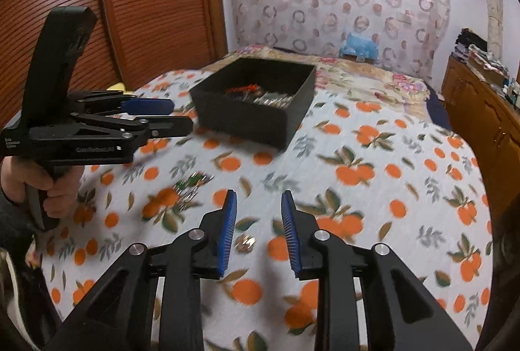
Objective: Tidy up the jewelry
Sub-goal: 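Grasp the green jade pendant chain with the left tool while the right grasps the rose-gold flower ring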
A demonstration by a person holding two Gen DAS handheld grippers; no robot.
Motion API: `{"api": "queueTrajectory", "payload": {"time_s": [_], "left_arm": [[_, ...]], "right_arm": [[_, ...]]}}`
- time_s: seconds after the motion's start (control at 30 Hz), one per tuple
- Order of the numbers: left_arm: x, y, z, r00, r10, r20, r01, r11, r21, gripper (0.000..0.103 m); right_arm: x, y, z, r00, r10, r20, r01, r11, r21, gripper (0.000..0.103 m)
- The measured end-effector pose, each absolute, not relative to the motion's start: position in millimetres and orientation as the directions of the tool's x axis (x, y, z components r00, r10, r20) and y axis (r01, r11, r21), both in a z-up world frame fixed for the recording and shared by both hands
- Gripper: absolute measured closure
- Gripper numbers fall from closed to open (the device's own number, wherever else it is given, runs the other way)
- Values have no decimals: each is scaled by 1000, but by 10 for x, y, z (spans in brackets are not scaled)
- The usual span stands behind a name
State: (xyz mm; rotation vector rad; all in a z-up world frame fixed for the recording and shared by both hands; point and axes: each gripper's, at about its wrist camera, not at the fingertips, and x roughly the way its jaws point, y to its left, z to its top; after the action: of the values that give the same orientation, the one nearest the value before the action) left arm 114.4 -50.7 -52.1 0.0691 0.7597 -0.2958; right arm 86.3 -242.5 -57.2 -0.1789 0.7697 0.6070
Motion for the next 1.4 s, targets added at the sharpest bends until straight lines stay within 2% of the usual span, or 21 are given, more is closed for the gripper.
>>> {"api": "queueTrajectory", "payload": {"time_s": [0.47, 0.53, 0.7, 0.9, 1.07, 1.13, 1.2, 1.4], "left_arm": [[1060, -652, -802, 615, -260, -745, 343, 938, -44, 52], [1055, -679, -815, 604, -270, -750, 357, 933, -48, 62], [1057, -735, -839, 591, -277, -757, 375, 926, -46, 70], [1058, -797, -850, 584, -277, -763, 391, 920, -34, 82], [1070, -803, -843, 583, -279, -763, 394, 919, -35, 83], [1066, -799, -840, 576, -295, -762, 403, 914, -49, 93], [1052, -812, -832, 579, -291, -762, 404, 914, -42, 98], [1014, -784, -791, 600, -277, -750, 390, 921, -28, 98]], "right_arm": [[817, -2244, -822, 518, 365, -774, -595, 803, -19, 71], [810, -2243, -837, 514, 363, -777, -602, 798, -25, 75], [833, -2264, -835, 512, 369, -775, -600, 800, -16, 86], [827, -2263, -832, 516, 367, -774, -601, 799, -21, 86], [825, -2263, -833, 517, 367, -773, -600, 799, -22, 86], [824, -2264, -834, 518, 366, -773, -601, 799, -24, 86], [816, -2259, -829, 523, 365, -771, -600, 799, -29, 86], [810, -2257, -840, 519, 371, -770, -600, 800, -19, 86]]}}
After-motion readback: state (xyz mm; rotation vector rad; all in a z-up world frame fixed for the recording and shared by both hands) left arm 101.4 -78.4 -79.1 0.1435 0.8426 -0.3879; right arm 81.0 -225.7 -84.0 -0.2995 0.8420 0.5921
